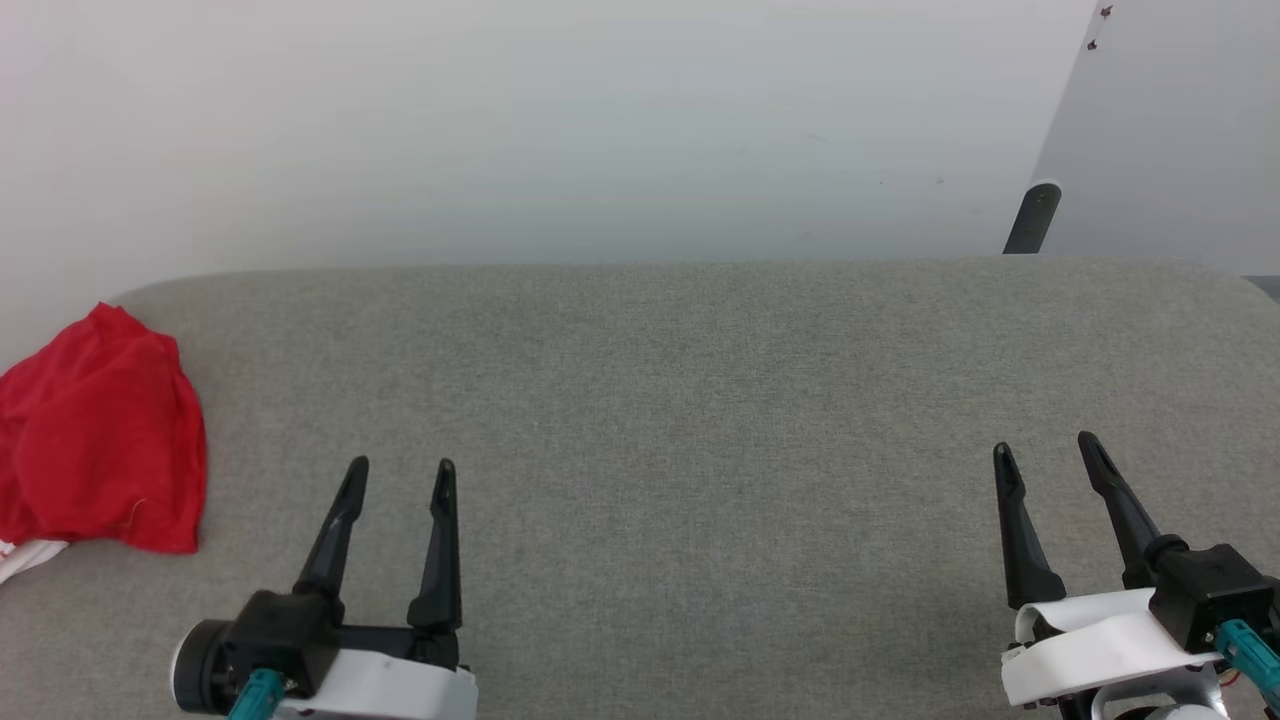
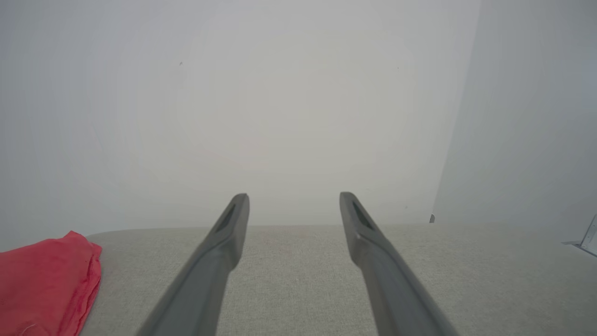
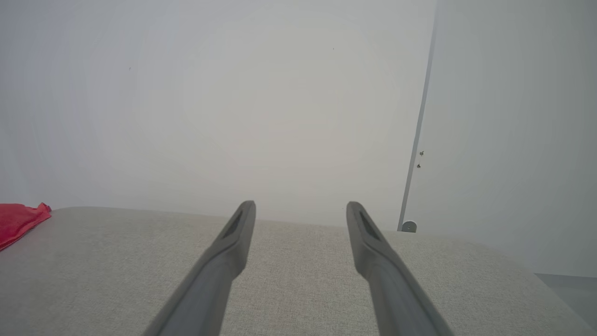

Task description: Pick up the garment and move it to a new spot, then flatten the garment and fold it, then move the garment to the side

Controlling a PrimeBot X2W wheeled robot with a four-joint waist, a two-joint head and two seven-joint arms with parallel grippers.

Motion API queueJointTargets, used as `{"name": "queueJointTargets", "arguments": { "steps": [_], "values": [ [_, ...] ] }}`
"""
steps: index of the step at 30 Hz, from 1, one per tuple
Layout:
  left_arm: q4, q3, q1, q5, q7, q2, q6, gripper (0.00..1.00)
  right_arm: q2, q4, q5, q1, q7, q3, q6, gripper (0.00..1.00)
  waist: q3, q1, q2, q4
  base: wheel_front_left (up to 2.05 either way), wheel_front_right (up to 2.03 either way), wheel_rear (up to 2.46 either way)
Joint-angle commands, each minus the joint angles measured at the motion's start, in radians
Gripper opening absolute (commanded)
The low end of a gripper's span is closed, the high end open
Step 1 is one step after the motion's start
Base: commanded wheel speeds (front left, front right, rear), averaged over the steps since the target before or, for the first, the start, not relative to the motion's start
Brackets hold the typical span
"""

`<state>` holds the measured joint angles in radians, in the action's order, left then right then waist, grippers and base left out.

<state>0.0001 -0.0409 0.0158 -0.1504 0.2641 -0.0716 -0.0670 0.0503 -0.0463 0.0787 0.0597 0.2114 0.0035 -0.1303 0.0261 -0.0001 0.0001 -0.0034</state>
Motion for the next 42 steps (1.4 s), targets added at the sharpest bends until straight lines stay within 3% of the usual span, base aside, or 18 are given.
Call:
{"name": "queueJointTargets", "arguments": {
  "steps": [1, 11, 27, 36, 42],
  "values": [
    [0.002, 0.004, -0.008, 0.009, 0.0, 0.002, -0.005, 1.0, 0.0, 0.0, -0.008, -0.005, 0.004, -0.004, -0.001, 1.0, 0.001, 0.0001, -0.0001, 0.0, 0.0, 0.0, 0.0],
    [0.06, 0.017, 0.0, -0.028, 0.0, 0.009, 0.005, 1.0, 0.0, -0.002, -0.01, -0.03, -0.001, -0.007, -0.001, 1.0, 0.015, 0.0001, -0.0001, 0.066, 0.0, 0.0, 0.0],
    [0.081, 0.115, 0.007, -0.063, -0.03, -0.044, 0.07, 1.0, 0.0, -0.043, 0.013, 0.017, 0.0, 0.086, -0.001, 1.0, 0.046, 0.0001, -0.0001, 0.358, 0.0, 0.0, 0.0],
    [0.06, 0.131, 0.018, -0.095, -0.06, -0.046, 0.077, 1.0, 0.0, -0.063, 0.017, 0.03, 0.004, 0.099, -0.001, 1.0, 0.04, 0.0001, -0.0001, 0.424, 0.0, 0.0, 0.0],
    [0.033, 0.149, 0.121, -0.158, -0.169, -0.083, 0.052, 1.0, 0.0, -0.042, -0.008, 0.043, -0.014, 0.101, -0.001, 1.0, -0.022, 0.0001, -0.0001, 0.42, 0.0, 0.0, 0.0]
  ]
}}
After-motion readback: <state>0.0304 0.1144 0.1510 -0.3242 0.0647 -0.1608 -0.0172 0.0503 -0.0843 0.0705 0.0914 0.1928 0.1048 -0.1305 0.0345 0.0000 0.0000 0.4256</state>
